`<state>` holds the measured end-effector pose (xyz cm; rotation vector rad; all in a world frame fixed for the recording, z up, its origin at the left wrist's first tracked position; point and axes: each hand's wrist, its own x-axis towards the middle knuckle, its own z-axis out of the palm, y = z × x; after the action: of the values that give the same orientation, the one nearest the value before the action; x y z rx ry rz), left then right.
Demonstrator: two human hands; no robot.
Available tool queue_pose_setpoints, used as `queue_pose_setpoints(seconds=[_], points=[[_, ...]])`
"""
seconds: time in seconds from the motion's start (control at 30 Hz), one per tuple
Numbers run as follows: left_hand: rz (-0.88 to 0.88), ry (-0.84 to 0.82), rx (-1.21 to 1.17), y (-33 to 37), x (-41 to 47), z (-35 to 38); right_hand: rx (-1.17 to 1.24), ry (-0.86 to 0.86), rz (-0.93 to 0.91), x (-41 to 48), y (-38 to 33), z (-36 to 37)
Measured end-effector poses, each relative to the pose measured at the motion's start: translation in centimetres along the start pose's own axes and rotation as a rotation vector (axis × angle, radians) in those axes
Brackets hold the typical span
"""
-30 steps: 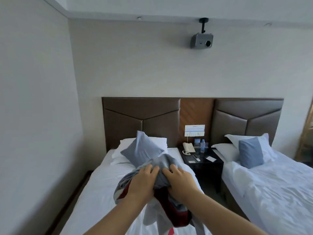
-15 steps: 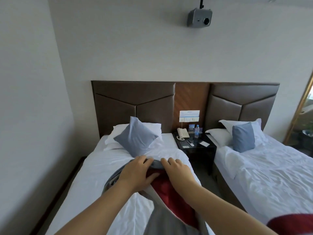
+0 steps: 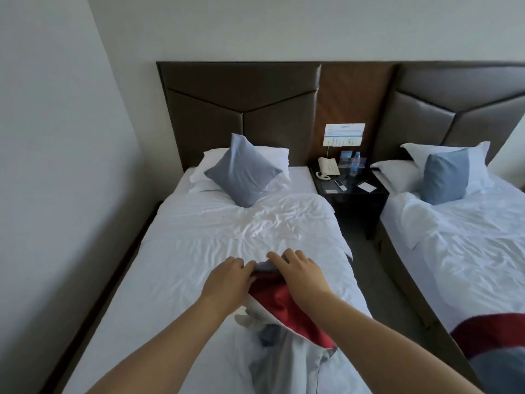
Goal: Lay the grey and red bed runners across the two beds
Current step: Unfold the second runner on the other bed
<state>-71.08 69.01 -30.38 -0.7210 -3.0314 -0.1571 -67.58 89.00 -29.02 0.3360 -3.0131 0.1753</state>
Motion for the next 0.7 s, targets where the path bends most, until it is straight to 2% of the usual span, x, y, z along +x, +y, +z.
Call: queue_pose_setpoints(seconds=[0.17,0.37,0.57,0.7], points=[[-0.105,-0.163,0.093,-1.7,-1.8,5.5,0.192,-0.145,0.125,-1.5,2.3,7.9],[-0.148,-0.305,0.047,-2.1,-4.7,16.1,0.171,-0.294,0.121,-6.8,3.1,18.6],[-0.049,-0.509,0.023,-0.2,-6.6,30.0,0.179,-0.541,0.105,-12.5,3.1,29.0],[0.041,-0.527,-0.001,0.9,-7.7,37.4,0.155,-0.632,0.253,-15.8,3.2,34.6]])
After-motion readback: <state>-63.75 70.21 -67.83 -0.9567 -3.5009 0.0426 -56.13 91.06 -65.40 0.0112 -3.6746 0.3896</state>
